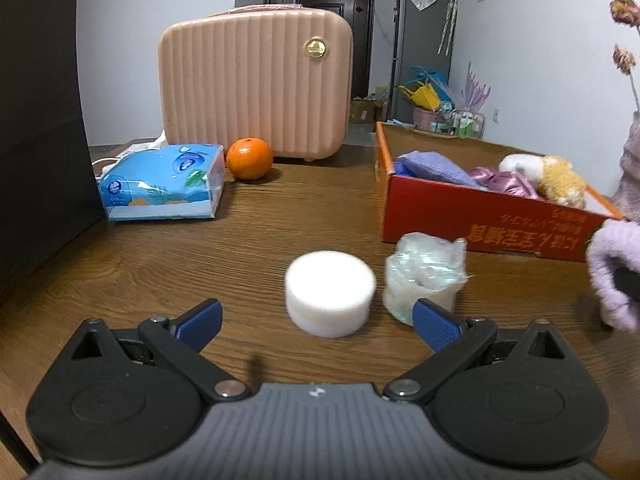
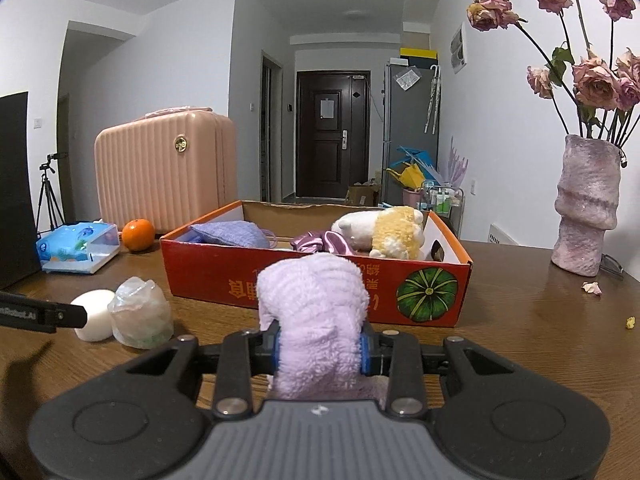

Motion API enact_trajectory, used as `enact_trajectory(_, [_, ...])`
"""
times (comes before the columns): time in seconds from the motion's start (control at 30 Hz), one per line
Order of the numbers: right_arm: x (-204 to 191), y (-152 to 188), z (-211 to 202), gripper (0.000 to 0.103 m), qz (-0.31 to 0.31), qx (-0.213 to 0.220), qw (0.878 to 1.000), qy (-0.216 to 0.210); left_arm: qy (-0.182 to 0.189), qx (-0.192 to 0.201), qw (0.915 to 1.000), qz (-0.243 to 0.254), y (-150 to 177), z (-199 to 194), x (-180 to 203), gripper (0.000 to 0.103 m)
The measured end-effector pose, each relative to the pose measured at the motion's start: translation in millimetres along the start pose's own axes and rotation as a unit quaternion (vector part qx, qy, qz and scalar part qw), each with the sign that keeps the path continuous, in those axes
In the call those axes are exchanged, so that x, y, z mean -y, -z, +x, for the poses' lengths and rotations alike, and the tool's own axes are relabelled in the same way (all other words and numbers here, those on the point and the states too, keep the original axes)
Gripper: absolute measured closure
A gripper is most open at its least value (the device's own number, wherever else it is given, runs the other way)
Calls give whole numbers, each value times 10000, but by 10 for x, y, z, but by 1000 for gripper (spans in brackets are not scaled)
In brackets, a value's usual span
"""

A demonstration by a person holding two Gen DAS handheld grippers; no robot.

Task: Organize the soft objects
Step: 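Lift the headband with the right tool while the left tool approaches the white round sponge, then close the left tool on the white round sponge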

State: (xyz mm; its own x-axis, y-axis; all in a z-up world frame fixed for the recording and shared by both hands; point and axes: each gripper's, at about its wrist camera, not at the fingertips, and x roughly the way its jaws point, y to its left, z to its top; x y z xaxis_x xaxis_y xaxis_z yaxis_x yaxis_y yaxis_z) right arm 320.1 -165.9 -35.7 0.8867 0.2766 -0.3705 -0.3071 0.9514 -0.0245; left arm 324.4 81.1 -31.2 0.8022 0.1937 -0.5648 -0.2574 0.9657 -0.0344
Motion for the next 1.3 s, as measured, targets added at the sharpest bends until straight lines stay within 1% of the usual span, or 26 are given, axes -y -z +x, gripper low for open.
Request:
enact_trajectory(0.07, [-1,3,1,71,-11,-9,10000,5,-71,-49,9999,52,-7,67,-31,0])
enact_trajectory(0.17, [-4,3,3,71,-19,-14,10000,20,-67,-123,9999,45,-13,138,-73,0])
enact_trajectory(0.3, [-13,5,14,71,-33,-29,10000,50,-15,-76,9998,200,-16,179,-50,0])
enact_trajectory(0.43, [-22,11,24,71,-56,-35,10000,66,-73,-66,9993,371,-25,232,-11,0])
enact_trajectory(0.73, [-23,16,48,70,-81,-54,9999,124,-165,-145,9992,323,-105,430,-87,0])
enact_trajectory(0.97, [-8,12,68,70,-59,-51,9997,223,-126,-183,9991,370,-148,536,-72,1])
enact_trajectory(1.0, [-6,11,70,70,-57,-48,9997,236,-109,-183,9990,386,-154,549,-69,3])
enact_trajectory(1.03, [-6,10,71,70,-57,-46,9997,249,-80,-194,9990,393,-159,561,-67,9])
enact_trajectory(1.07, [-14,11,72,70,-57,-44,9996,262,-47,-222,9989,399,-160,571,-68,12])
enact_trajectory(1.13, [-7,12,73,70,-54,-42,9996,277,61,-300,9987,406,-161,591,-70,24])
enact_trajectory(1.23, [-4,11,73,70,-59,-39,9996,278,208,-368,9983,404,-152,602,-71,36])
enact_trajectory(1.27, [-4,10,75,70,-66,-39,9996,275,239,-374,9982,399,-150,599,-72,38])
enact_trajectory(1.3, [-5,11,75,70,-71,-39,9996,269,253,-379,9982,401,-148,596,-71,43])
